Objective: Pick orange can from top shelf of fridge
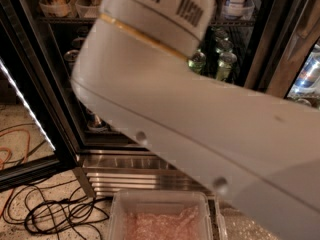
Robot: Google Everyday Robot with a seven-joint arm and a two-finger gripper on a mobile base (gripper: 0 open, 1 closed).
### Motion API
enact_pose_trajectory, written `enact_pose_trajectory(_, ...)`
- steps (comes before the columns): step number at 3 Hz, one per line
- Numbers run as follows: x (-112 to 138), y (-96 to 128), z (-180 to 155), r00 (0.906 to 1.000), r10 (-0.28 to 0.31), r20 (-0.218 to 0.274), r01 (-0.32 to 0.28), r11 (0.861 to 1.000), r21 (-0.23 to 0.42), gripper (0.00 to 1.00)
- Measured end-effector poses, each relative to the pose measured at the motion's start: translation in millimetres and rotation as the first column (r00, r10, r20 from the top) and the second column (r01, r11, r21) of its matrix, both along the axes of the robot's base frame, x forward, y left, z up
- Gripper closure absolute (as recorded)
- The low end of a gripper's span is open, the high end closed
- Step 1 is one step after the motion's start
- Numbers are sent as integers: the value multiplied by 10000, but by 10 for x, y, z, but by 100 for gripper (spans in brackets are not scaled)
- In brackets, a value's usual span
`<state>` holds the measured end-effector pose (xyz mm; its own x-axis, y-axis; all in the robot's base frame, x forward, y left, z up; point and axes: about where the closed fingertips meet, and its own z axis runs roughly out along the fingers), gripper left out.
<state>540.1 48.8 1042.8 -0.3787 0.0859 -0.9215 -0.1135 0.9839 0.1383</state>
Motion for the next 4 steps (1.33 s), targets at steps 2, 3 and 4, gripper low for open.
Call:
enact_pose_trajectory(2, -463, -692, -1063, 9763, -1070, -1879, 1288, 9858, 1080, 100)
enact_pose_trajectory(3, -496, -676, -1087, 9785, -951, -1830, 1107, 9909, 769, 100)
enact_pose_trajectory(4, -519, -685, -1196, 9734, -921, -2098, 1085, 9918, 679, 100)
